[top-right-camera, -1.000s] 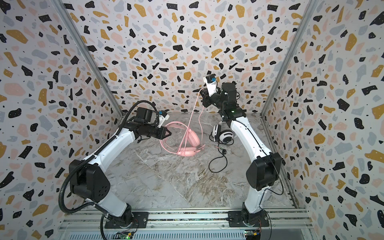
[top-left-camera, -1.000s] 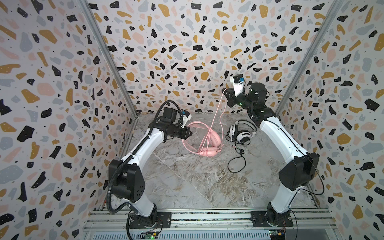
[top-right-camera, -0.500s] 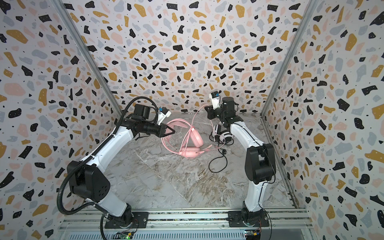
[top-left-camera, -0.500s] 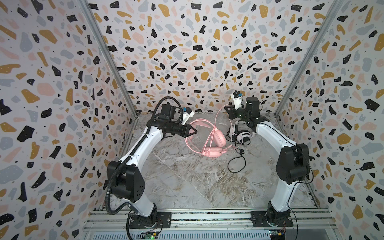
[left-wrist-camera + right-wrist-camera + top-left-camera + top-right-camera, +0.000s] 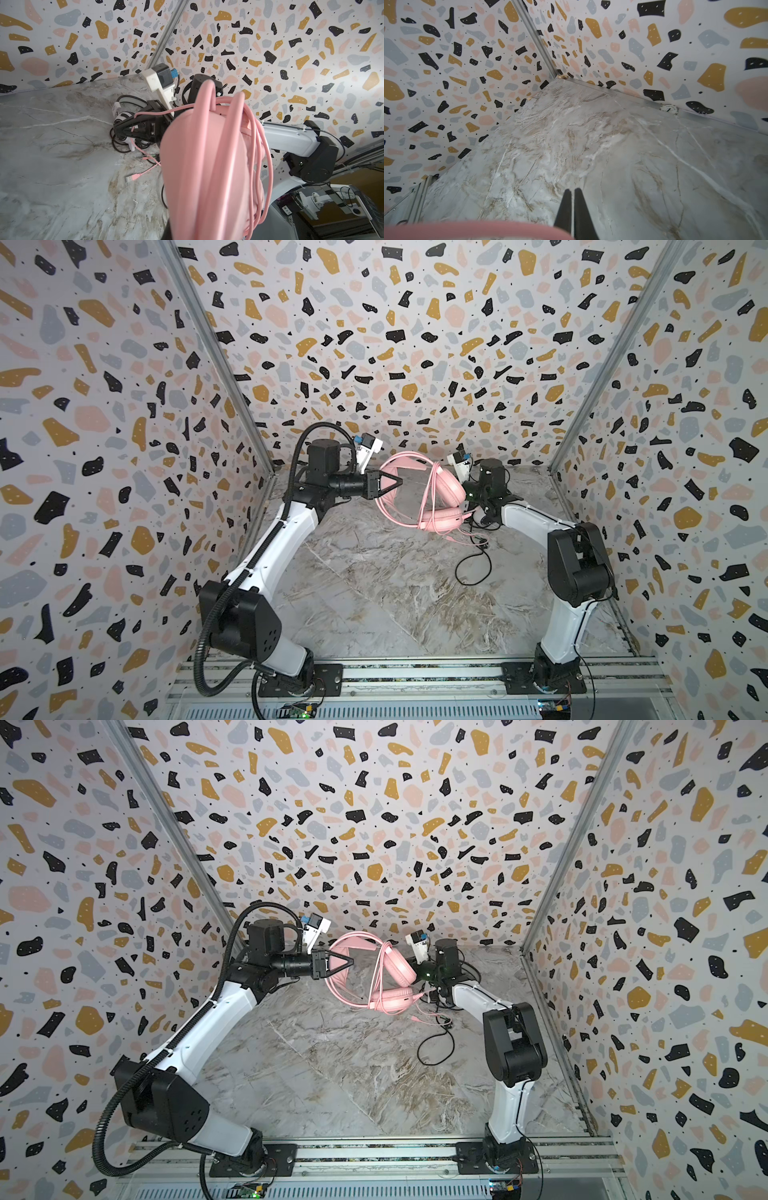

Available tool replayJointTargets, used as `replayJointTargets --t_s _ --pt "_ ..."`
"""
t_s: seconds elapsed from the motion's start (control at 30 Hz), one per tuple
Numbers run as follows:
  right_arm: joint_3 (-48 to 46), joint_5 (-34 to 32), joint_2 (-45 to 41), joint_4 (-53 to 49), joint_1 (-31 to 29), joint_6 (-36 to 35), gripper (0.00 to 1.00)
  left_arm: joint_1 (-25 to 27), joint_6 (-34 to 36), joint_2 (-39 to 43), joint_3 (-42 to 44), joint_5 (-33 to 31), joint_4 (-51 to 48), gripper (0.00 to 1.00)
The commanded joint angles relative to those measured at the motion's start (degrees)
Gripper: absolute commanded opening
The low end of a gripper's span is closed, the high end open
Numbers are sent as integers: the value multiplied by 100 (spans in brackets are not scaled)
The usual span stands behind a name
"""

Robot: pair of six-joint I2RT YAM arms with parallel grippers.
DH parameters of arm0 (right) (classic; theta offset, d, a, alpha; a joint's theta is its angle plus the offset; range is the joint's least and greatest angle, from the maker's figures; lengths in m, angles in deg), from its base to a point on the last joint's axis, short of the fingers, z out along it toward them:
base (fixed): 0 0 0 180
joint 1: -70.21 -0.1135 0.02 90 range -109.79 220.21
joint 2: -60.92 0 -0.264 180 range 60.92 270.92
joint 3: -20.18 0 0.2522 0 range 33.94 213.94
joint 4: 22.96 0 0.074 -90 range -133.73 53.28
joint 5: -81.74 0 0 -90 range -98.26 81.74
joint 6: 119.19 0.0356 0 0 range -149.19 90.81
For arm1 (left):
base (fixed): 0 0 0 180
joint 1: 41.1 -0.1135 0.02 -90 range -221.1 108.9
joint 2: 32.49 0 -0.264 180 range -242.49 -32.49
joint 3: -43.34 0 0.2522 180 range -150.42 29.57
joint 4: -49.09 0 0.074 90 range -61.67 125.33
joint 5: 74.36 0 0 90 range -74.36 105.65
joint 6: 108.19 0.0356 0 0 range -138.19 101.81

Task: Wrap the headphones

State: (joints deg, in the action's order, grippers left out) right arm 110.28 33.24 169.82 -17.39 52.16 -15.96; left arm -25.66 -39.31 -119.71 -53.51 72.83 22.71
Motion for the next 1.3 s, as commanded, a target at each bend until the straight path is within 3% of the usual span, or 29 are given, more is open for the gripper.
replayJointTargets --t_s 0.0,0.4,0.67,1.0,1.27 --pt "-355 308 -303 620 -41 380 2 -11 -710 316 -316 393 1280 0" --pt "-1132 848 -172 1957 -314 1237 21 -15 -999 403 -250 74 1643 0" --pt "-1595 897 -36 2578 -315 1583 24 -130 -1075 462 -131 -74 1776 0" --pt "-1979 975 -133 2661 -242 1575 24 -606 -1868 678 148 -311 2881 0" --pt "-2309 1039 -93 3171 -401 1930 15 -914 -2167 935 220 -837 3246 0"
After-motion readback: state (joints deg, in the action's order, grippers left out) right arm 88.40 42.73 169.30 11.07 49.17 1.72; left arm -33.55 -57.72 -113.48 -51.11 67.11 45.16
